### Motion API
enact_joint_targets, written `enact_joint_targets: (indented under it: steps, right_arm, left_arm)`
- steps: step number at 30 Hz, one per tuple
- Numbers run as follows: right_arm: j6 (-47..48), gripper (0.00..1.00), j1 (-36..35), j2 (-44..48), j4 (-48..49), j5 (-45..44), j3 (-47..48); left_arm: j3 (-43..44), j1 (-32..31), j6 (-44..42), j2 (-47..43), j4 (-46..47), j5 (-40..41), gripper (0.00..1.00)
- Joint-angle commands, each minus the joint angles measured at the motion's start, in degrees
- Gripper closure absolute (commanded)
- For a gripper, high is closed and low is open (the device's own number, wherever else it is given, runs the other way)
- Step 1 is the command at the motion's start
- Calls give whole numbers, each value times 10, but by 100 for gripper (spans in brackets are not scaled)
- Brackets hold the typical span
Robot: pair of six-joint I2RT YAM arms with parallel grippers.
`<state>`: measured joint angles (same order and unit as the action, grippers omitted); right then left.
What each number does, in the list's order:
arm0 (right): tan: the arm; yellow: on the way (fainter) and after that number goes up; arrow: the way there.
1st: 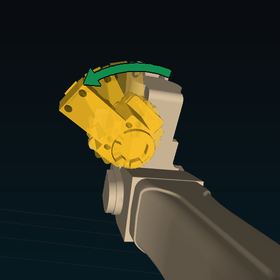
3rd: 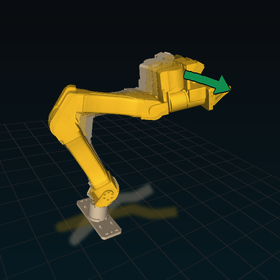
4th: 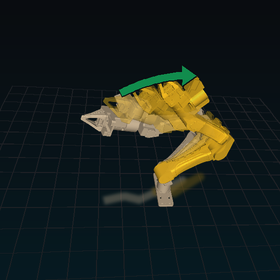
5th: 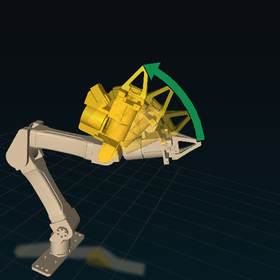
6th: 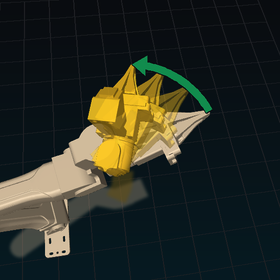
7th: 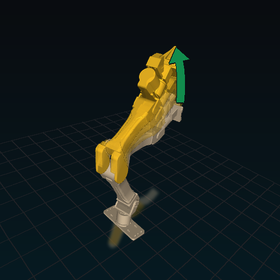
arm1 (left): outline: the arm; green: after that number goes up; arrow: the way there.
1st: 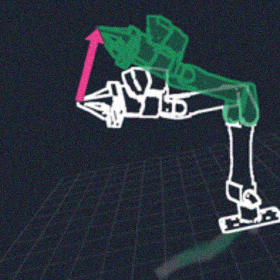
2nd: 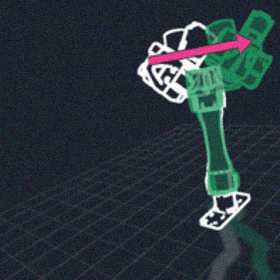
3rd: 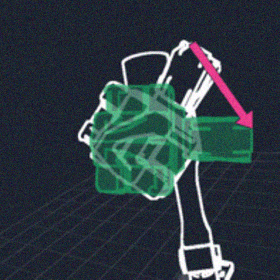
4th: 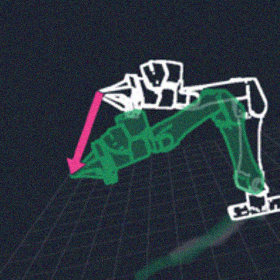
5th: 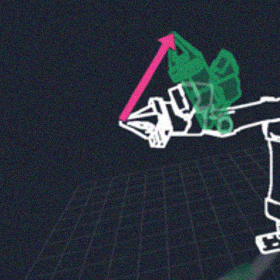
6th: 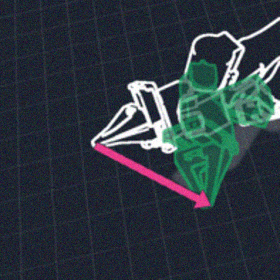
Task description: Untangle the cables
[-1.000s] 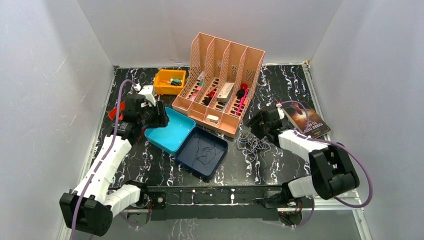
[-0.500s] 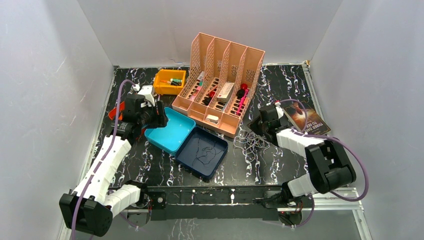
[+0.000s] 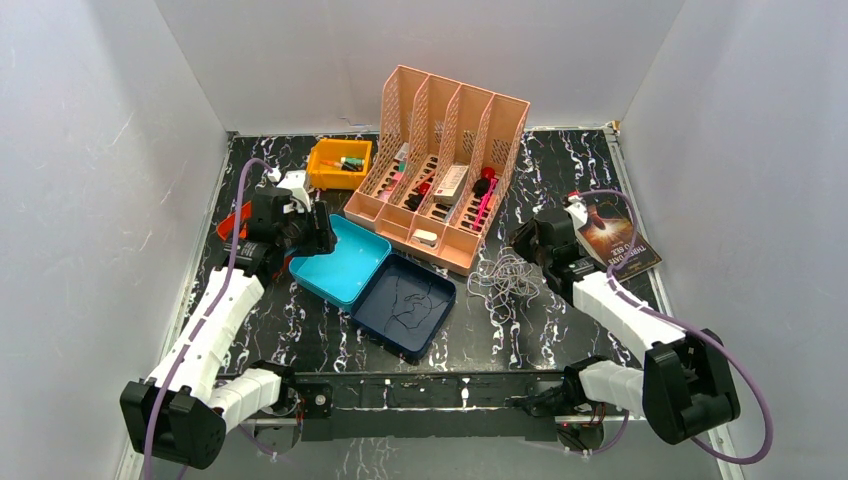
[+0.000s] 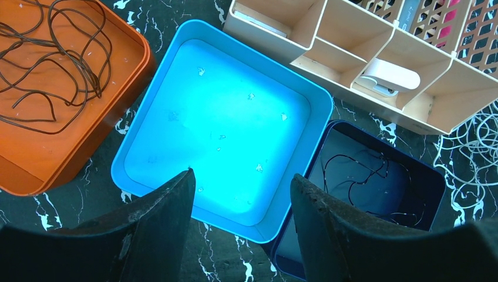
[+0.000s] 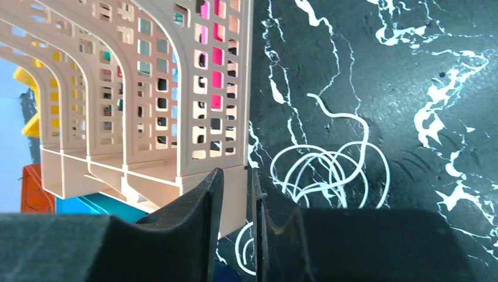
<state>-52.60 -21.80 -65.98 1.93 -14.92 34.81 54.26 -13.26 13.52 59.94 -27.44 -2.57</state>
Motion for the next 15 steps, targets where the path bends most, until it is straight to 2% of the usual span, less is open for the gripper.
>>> enact_joint_targets:
  steps: [1, 8, 15]
  right_arm:
    - [-26, 64, 1, -6, -19, -4, 9]
    - [-98, 57, 2, -63, 4, 40, 10]
    - [-98, 51, 2, -117, 53, 2, 10]
  left_arm:
    - [20, -2, 2, -5, -4, -7, 41]
    - [16, -2, 9, -11, -4, -6, 41]
    - [21, -3, 12, -10, -4, -8, 41]
